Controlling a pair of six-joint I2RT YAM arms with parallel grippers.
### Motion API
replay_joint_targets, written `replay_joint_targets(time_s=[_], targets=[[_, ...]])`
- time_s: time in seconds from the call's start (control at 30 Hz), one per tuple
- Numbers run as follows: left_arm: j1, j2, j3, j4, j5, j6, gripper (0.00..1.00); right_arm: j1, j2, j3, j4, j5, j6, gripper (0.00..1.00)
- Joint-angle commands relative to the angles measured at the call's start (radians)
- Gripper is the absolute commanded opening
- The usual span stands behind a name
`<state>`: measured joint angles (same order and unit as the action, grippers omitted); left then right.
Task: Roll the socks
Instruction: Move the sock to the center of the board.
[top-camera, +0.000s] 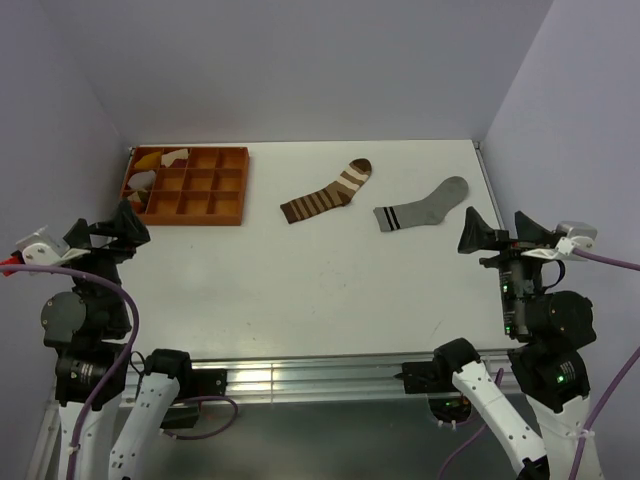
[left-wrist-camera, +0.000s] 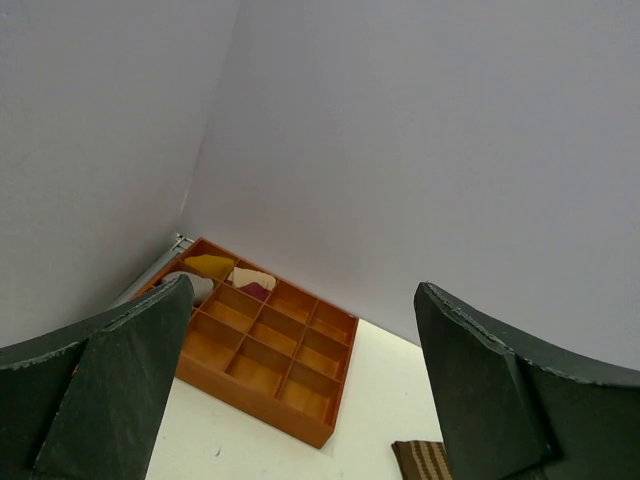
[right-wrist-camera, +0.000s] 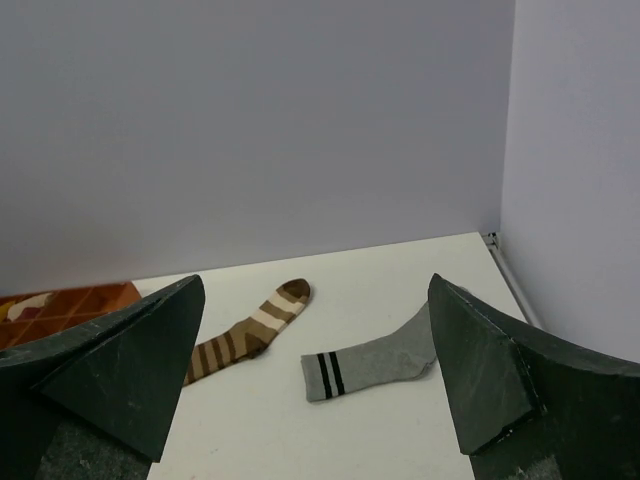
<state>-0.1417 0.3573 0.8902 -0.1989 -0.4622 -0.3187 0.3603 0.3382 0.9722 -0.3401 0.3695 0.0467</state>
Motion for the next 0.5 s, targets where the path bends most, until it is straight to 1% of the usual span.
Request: replay_joint_targets(time_s=[0.0, 0.1, 0.2, 0.33, 0.37, 0.43, 0.47], targets=[[-0.001, 0.012, 0.001, 0.03, 0.036, -0.017, 1.0, 0.006, 0.021, -0.02, 0.029, -0.003, 0.007, 1.0], [-0.001, 0.016, -0.005, 0.029, 0.037, -0.023, 0.99, 0.008, 0.024, -0.032, 0.029, -0.018, 0.025, 1.0], [-0.001, 0.044, -0.013, 0.023, 0.083, -0.037, 0.99, 0.006, 0.039, -0.058, 0.018, -0.043, 0.085, 1.0], [-0.001, 0.107, -0.013, -0.023, 0.18, -0.069, 0.99, 0.008, 0.085, -0.089, 0.016, -0.137, 0.18, 1.0], [-0.001, 0.123, -0.013, -0.042, 0.215, -0.085, 0.99, 0.008, 0.117, -0.09, 0.015, -0.145, 0.238, 1.0], [-0.001, 0.161, -0.02, -0.053, 0.25, -0.097, 0.99, 0.006, 0.154, -0.113, 0.015, -0.187, 0.287, 1.0], [-0.001, 0.172, -0.025, -0.053, 0.287, -0.106, 0.99, 0.008, 0.2, -0.112, 0.016, -0.191, 0.307, 1.0]])
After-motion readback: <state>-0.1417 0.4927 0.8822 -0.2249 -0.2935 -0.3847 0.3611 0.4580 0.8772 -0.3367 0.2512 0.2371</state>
